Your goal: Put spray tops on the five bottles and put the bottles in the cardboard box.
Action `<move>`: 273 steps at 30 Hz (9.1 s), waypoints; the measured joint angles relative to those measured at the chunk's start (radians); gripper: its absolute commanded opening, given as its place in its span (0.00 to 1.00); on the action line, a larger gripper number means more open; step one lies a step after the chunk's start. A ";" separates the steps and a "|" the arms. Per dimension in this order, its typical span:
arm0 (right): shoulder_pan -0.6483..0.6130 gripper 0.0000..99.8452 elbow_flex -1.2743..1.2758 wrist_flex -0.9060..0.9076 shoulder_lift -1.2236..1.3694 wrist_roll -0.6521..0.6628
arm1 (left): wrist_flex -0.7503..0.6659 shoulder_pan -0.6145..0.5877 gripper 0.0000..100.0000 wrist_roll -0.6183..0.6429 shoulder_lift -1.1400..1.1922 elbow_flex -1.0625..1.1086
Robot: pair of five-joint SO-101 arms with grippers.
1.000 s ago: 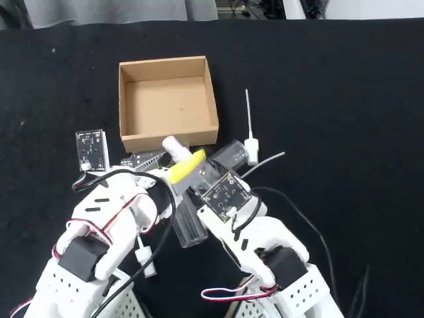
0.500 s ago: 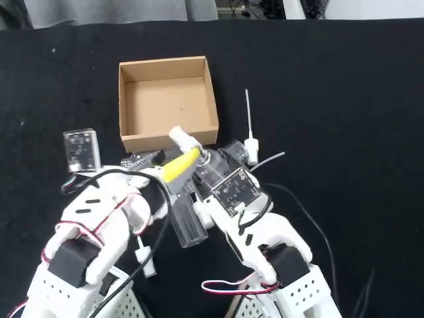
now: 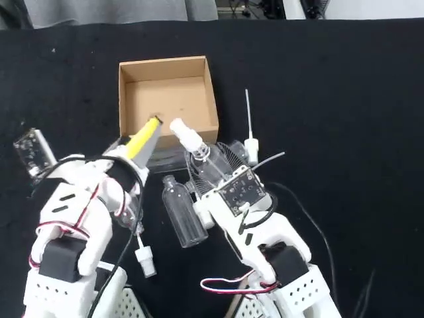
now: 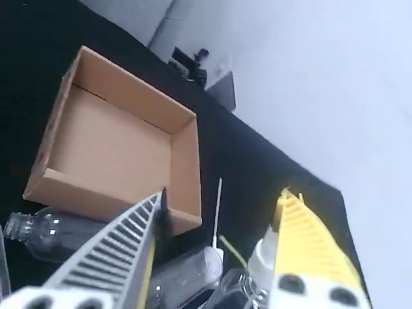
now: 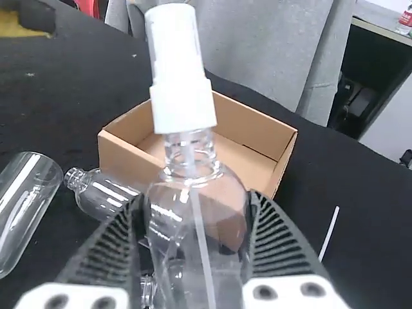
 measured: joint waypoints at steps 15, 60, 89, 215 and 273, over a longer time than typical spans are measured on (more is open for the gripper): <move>0.000 0.06 0.000 -0.002 0.000 -0.155 | -0.218 -0.038 0.26 0.044 0.000 0.155; -0.140 0.06 -0.040 0.023 0.002 -0.160 | -0.287 0.183 0.26 -0.229 -0.002 0.311; -0.138 0.06 -0.015 0.028 0.000 -0.160 | -0.276 0.204 0.26 -0.239 -0.003 0.311; 0.021 0.06 -1.218 0.301 1.122 -0.089 | -0.275 -0.531 0.08 -0.641 0.000 0.477; 0.021 0.06 -1.893 0.301 1.970 -0.124 | -0.275 -0.531 0.08 -0.644 0.000 0.477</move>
